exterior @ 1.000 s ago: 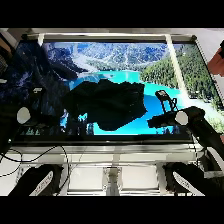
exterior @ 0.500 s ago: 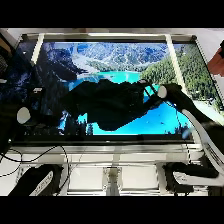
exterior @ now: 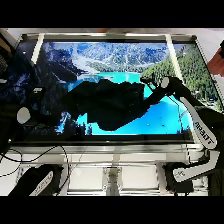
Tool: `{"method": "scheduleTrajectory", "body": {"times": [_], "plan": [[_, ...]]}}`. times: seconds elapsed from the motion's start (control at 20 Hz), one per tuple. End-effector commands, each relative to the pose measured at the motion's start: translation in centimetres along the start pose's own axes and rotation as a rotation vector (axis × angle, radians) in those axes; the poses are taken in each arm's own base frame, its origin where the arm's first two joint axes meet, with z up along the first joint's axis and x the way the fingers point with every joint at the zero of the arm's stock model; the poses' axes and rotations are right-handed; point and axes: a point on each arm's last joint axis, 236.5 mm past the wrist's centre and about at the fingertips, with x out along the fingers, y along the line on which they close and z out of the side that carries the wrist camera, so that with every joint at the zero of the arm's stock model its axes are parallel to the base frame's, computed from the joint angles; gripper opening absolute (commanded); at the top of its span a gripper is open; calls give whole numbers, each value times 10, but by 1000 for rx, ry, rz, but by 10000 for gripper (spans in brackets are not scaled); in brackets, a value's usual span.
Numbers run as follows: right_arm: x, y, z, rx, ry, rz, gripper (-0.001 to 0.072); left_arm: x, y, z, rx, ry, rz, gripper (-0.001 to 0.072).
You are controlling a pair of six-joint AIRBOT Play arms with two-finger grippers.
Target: Fold the clothes and pants, and hang the long-sleeved shirts on hangers.
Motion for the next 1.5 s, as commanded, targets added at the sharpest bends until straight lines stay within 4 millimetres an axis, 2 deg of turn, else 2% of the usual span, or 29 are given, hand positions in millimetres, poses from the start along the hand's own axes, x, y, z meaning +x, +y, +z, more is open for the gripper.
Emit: {"method": "scheduleTrajectory", "body": {"times": [0.0, 0.2, 0.25, 0.3, 0.35, 0.45, 0.75, 0.85, 1.05, 1.15, 1.3, 1.4, 1.45], "plan": [[8, 21, 6, -39, -29, 140, 543, 0, 0, 0, 0, -1, 0, 27], [25, 30, -17, -75, 77, 198, 541, 0, 0, 0, 0, -1, 0, 27], [27, 31, -21, -75, 92, 210, 494, 0, 0, 0, 0, -1, 0, 27], [27, 32, -22, -76, 96, 214, 363, 0, 0, 0, 0, -1, 0, 27], [26, 33, -23, -76, 101, 219, 276, 0, 0, 0, 0, -1, 0, 27], [25, 34, -26, -73, 111, 227, 26, 0, 0, 0, 0, -1, 0, 27], [19, 34, -27, -32, 114, 232, 29, 0, 1, 8, 1, -34, 2, 27], [19, 34, -26, -31, 114, 232, 29, 0, -5, 0, -5, 1, -20, 26], [19, 35, -25, -9, 112, 232, 29, 1, -10, 7, -24, -30, -44, 26], [19, 35, -25, -7, 112, 232, 29, 0, -15, 20, -69, -85, -65, 27], [19, 36, -25, -2, 112, 235, 29, -1, -35, 55, -104, -208, -157, 32], [18, 41, -21, 8, 97, 256, 29, 10, -55, 72, -133, -228, -239, 32], [18, 44, -18, 14, 86, 270, 29, 24, -65, 79, -142, -212, -273, 39]]}}
